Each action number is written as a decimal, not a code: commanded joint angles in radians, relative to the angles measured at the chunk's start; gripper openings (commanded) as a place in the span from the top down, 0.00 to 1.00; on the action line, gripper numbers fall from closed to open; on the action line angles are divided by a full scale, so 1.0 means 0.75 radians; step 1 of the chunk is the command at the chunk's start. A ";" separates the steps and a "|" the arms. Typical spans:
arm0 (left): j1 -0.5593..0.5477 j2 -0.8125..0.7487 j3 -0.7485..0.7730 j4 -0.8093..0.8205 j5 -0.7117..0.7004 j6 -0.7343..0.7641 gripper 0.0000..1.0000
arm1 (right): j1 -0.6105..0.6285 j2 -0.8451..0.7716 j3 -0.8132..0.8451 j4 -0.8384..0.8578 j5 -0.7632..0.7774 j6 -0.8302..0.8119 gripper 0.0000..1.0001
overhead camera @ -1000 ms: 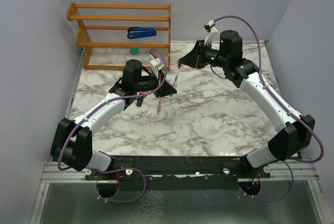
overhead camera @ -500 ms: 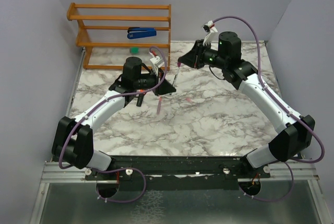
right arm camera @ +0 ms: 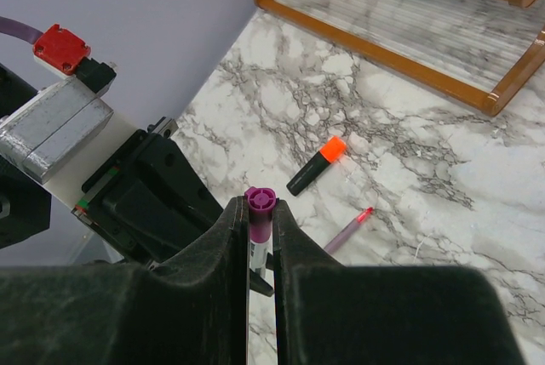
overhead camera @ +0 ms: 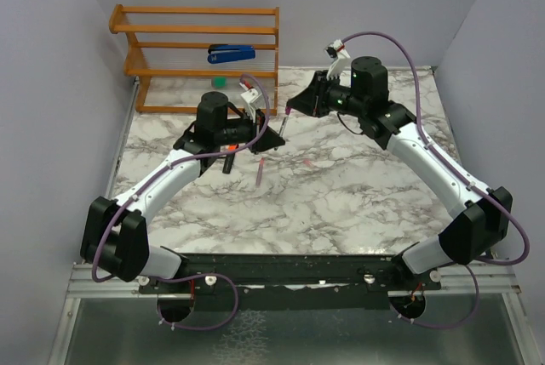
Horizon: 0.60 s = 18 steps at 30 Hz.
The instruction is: Insert the pens into the pen caps
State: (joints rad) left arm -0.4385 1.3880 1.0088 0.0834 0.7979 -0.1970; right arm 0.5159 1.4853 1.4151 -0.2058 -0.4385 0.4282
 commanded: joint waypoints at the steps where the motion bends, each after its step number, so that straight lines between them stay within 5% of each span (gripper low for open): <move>1: 0.016 -0.082 0.044 0.166 -0.074 0.043 1.00 | 0.018 0.017 -0.029 -0.148 -0.027 -0.033 1.00; 18: 0.089 0.044 0.236 0.267 -0.122 0.023 1.00 | 0.143 -0.026 -0.287 -0.064 -0.017 0.043 1.00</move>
State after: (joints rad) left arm -0.4206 1.4322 1.0454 0.0566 0.7712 -0.1749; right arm 0.5438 1.4612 1.3041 -0.0536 -0.3622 0.4465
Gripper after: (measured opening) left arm 0.037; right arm 0.157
